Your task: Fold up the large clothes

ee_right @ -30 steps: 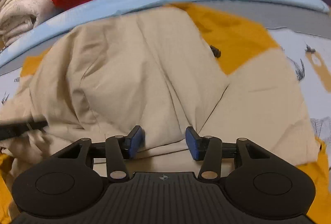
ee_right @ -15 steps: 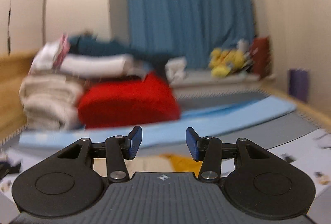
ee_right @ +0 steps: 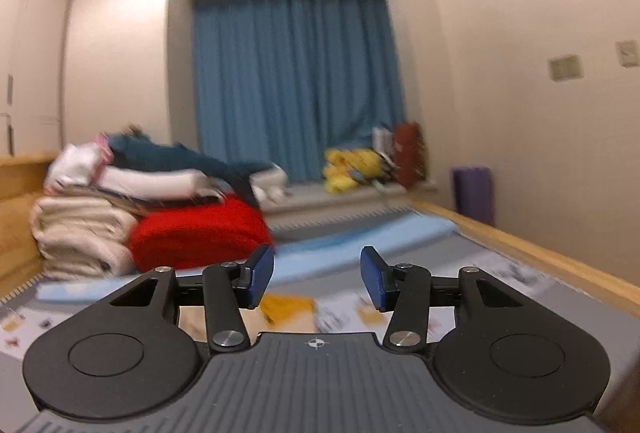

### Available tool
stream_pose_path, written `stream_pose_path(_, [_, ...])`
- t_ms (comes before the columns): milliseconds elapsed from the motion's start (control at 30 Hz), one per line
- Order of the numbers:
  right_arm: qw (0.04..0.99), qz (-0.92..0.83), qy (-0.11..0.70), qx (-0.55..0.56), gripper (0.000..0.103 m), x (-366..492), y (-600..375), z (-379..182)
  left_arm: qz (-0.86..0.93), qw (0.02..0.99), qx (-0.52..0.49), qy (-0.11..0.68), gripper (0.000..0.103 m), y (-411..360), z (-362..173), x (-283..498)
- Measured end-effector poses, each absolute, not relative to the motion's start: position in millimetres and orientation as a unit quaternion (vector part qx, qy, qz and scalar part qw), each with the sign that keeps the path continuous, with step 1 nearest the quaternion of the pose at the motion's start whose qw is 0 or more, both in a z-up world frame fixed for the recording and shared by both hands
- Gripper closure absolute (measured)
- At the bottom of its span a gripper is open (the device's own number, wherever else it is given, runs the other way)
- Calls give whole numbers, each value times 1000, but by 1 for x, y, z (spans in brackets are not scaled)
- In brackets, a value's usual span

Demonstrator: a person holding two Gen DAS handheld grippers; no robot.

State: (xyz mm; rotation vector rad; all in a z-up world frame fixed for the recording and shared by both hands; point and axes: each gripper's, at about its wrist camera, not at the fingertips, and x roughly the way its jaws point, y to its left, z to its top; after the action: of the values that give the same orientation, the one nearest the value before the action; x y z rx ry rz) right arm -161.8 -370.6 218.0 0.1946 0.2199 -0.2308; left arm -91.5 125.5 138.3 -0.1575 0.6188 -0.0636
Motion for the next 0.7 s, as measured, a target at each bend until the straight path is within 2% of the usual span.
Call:
stream_pose_path(100, [975, -137, 138, 111, 53, -187, -379, 185, -35, 954, -75, 287, 76, 134, 134, -97])
stream_pose_path(233, [963, -151, 187, 119, 53, -186, -382, 130, -7, 945, -73, 317, 76, 148, 91, -81])
stream_pose_path(300, [957, -155, 213, 118, 53, -168, -383, 102, 31, 926, -73, 368, 78, 155, 69, -59])
stream_pose_path(367, [941, -157, 271, 127, 53, -146, -386, 82, 40, 918, -104, 381, 78, 168, 60, -35])
stream_pose_path(567, [930, -117, 328, 116, 53, -85, -386, 55, 79, 883, -149, 437, 78, 195, 32, -1])
stream_pose_path(700, [911, -107, 386, 97, 53, -55, -393, 26, 96, 863, -140, 476, 73, 202, 8, 15])
